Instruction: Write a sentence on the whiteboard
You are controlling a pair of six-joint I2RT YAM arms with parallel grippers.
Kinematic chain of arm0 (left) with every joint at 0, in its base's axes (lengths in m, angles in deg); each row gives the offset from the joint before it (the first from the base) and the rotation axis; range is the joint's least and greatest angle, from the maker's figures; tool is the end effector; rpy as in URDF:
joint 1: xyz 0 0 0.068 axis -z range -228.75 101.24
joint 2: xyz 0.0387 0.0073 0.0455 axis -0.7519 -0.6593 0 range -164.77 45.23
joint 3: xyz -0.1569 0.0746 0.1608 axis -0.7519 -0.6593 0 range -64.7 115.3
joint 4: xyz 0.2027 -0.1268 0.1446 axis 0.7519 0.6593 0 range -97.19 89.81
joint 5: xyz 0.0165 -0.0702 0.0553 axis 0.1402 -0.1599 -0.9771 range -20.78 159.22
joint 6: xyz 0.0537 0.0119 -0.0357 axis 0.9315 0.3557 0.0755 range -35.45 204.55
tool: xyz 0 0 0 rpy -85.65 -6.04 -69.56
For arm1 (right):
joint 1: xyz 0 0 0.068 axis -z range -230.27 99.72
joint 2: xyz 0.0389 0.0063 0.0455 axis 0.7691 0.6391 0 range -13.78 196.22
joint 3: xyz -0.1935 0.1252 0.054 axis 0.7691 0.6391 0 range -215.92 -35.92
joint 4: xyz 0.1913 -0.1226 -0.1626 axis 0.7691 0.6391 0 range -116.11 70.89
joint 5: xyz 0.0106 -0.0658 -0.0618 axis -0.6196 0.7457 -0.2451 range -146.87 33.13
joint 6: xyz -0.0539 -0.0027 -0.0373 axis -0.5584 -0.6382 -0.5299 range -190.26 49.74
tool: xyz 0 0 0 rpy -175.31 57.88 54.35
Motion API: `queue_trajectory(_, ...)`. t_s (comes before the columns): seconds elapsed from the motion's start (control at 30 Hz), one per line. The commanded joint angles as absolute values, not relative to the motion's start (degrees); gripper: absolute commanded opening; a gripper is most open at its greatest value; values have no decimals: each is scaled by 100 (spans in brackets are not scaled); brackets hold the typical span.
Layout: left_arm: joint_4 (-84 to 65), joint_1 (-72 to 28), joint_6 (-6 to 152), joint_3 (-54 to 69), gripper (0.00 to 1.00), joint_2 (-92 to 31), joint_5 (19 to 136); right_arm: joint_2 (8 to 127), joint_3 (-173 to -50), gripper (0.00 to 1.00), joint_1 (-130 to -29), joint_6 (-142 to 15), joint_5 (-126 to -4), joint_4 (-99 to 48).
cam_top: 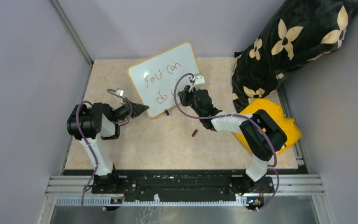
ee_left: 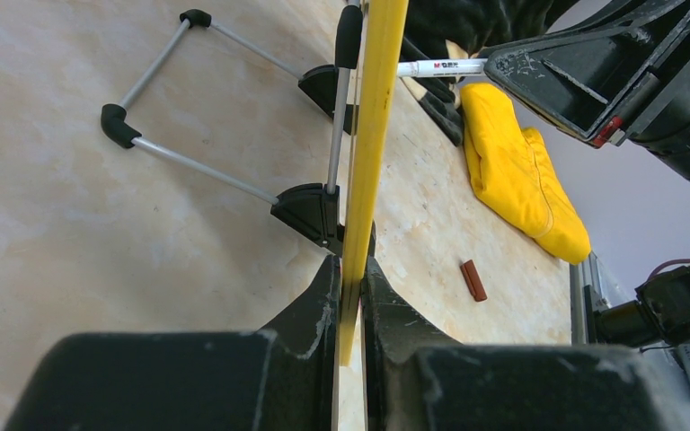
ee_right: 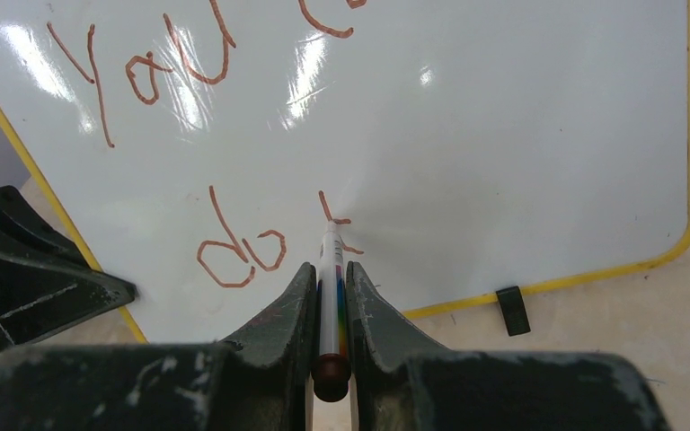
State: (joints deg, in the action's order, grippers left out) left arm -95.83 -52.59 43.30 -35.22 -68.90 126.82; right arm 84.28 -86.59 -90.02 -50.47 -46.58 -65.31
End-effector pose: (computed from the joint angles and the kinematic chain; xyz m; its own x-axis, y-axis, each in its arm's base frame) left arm 0.3006 -0.0234 0.0699 -0.4784 -0.3862 -0.7887 0.6506 0.4474 -0.6137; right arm 0.3121 0.2476 0.1662 -0.2701 0.2087 -0.9399 -0.4270 0.8490 0.3112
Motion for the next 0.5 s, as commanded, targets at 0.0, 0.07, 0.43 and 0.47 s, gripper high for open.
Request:
queue_trajectory(0.0,-9939,-5210,4231,-3446,0,-6950,12797,8387,-8829,0,-9060,-4961,-4816,-6704)
queue_trajectory(0.07,-9938,-5210,4236,-3446,0,-6953,12793,8382,-8851,0,-9061,-4969,-4893,-6657)
queue_trajectory(0.43,-9930,-5218,4236,-3447,0,-6947,12793,8037,-8628,0,-9022,-4988,-4463,-6840)
queue_trajectory(0.47,-9930,-5212,4231,-3453,0,-6944,12793,7956,-8582,0,-8992,-4987,-4387,-6893)
